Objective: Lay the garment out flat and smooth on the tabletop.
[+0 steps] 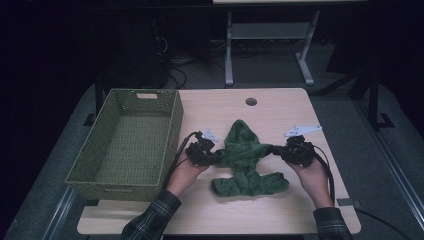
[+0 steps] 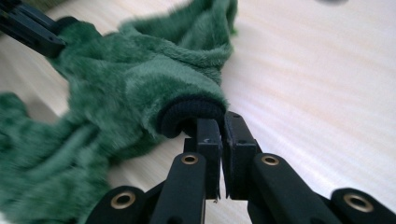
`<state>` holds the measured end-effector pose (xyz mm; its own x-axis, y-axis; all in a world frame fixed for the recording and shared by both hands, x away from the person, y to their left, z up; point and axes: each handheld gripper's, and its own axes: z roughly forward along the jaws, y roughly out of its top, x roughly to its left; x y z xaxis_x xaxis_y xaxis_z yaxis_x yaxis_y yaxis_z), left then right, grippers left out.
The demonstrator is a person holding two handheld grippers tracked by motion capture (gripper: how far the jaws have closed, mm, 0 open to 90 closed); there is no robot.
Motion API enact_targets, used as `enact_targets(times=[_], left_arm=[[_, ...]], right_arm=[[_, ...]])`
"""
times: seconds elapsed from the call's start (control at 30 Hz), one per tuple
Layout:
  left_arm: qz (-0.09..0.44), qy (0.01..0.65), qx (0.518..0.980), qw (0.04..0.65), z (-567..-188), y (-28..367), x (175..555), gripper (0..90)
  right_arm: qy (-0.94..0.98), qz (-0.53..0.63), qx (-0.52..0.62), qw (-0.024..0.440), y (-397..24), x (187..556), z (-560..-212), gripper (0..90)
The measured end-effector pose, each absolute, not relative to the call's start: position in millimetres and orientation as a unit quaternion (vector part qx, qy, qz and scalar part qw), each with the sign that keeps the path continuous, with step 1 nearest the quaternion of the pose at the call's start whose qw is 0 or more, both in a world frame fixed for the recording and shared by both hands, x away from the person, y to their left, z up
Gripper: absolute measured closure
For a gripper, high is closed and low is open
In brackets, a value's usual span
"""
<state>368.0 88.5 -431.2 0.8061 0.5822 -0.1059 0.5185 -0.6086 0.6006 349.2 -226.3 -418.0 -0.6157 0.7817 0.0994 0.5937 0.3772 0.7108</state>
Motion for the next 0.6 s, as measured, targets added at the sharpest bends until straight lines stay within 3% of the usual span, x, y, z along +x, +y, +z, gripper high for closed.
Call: enact_targets(times=[0.33, 0.43, 0.6], left_arm=[[0.057, 0.303, 0.905, 0.292, -452.6, 81.8, 371.3, 83.4], [0.061, 0.303, 0.904, 0.295, -451.0, 82.0, 370.1, 76.0], [0.071, 0.295, 0.902, 0.307, -432.9, 85.8, 364.8, 59.8]], right_arm=[[0.832, 0.331, 0.435, 0.092, -223.9, 359.3, -455.0, 86.2], [0.835, 0.323, 0.436, 0.088, -221.4, 358.3, -462.3, 84.5], [0.828, 0.331, 0.442, 0.098, -227.1, 354.2, -455.5, 68.2]])
